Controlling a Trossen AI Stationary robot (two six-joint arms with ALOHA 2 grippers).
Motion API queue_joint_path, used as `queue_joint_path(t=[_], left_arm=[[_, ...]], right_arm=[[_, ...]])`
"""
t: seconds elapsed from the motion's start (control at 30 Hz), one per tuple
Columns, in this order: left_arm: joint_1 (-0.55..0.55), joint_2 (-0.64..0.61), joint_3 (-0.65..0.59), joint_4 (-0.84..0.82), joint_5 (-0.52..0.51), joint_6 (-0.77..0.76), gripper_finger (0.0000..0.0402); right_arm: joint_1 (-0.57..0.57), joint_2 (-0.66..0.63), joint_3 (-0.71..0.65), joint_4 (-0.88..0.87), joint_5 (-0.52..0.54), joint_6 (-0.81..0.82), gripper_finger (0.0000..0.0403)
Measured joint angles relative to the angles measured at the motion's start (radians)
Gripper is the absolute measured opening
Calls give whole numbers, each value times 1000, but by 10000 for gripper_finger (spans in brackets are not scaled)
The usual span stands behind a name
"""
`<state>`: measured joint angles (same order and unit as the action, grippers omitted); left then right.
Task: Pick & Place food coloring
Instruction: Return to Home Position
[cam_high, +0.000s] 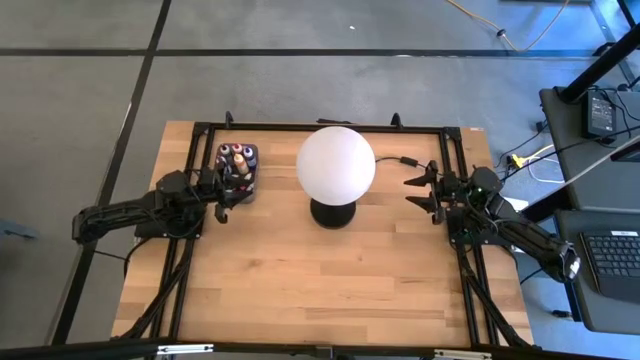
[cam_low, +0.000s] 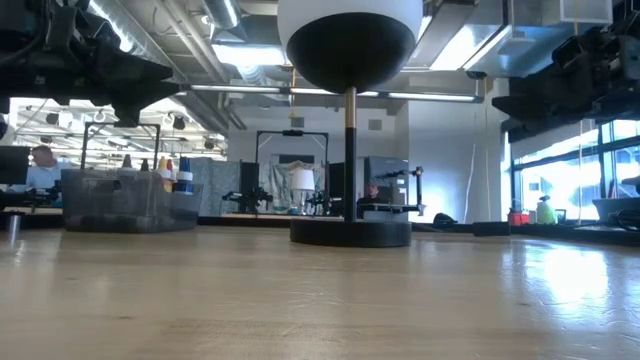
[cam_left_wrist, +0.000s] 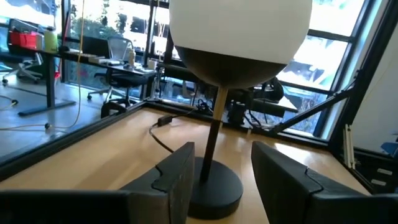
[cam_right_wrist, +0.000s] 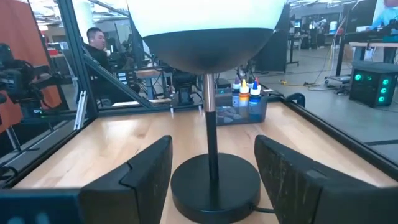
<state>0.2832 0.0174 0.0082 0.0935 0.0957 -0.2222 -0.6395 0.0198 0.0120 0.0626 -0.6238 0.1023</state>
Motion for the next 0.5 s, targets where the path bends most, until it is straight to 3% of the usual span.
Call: queue_joint_path(t=[0.5], left_arm=[[0, 0, 0, 0, -2, 0, 156]], right_arm=[[0, 0, 0, -1, 1, -1, 231]])
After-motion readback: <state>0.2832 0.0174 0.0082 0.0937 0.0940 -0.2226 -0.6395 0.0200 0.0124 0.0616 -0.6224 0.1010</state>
